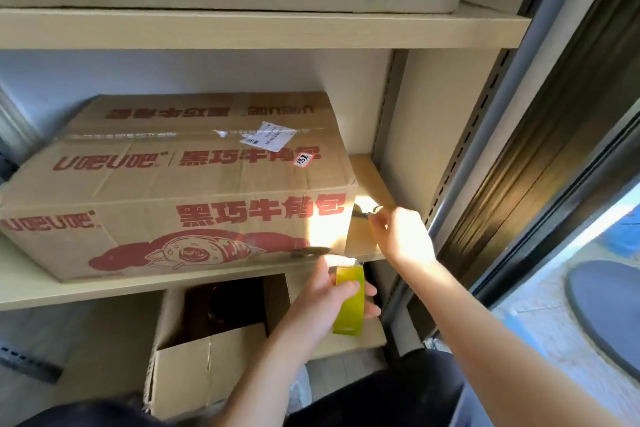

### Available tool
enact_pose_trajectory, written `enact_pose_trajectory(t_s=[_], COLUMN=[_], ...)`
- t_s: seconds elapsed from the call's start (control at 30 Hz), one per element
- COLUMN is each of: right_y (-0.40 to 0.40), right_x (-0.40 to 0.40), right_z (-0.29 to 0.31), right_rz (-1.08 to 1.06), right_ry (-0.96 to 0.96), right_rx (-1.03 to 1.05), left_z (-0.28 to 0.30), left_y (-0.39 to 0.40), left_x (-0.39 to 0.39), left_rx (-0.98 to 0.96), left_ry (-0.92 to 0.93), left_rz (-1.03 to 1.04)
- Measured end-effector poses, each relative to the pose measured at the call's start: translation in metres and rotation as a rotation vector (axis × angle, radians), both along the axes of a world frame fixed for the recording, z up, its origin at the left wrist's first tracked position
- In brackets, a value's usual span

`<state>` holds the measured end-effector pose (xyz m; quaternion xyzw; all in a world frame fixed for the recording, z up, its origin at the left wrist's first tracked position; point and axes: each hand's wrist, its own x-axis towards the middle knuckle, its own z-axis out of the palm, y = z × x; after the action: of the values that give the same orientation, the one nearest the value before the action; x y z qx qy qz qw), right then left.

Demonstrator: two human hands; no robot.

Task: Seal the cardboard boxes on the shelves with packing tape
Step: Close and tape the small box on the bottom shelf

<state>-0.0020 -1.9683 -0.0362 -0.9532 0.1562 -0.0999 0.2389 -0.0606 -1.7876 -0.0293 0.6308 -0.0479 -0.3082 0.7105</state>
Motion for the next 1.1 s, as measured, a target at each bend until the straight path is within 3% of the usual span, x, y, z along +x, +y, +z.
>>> enact_pose_trajectory(t_s=[0.1,0.17,0.27,0.4,0.63,0.73,0.9,1.0,1.1], right_y=[0.016,0.027,0.041,0.062,0.056,0.033,0.008,0.002,-0.004], right_x=[-0.05,-0.069,-0.078,-0.079,-0.048,-0.022,0.018,0.031,0.017], right_z=[0.006,-0.001,-0.014,-0.02,0.002,-0.006,-0.029,-0.042,-0.047], right_rz=[0.247,0.232,0.068,0.045,0.101,0.071,0.08,0.079,0.032], right_ry=[-0.013,-0.003,-0.076,-0.079,-0.056,0.041,0.044,0.035,-0.134], right_rx=[0.441,0.508,0.445,0.053,0.111,0.197,0.159,0.038,0.135], left_z=[-0.011,-0.02,-0.027,-0.029,-0.051,-0.059,-0.08,-0.107,-0.127], left_y=[0.0,0.001,0.003,0.011,-0.011,-0.047,-0.079,-0.071,-0.059], left_x=[0.006,0.007,0.0,-0.006,0.021,0.032,0.054,0.048,0.043], left_rx=[0.031,0.087,0.168,0.231,0.128,0.058,0.011,0.119,0.068], left_ry=[-0.017,-0.047,-0.083,-0.063,0.144,0.277,0.424,0.405,0.38], left_rz=[-0.017,-0.039,-0.068,0.001,0.186,0.24,0.275,0.314,0.344])
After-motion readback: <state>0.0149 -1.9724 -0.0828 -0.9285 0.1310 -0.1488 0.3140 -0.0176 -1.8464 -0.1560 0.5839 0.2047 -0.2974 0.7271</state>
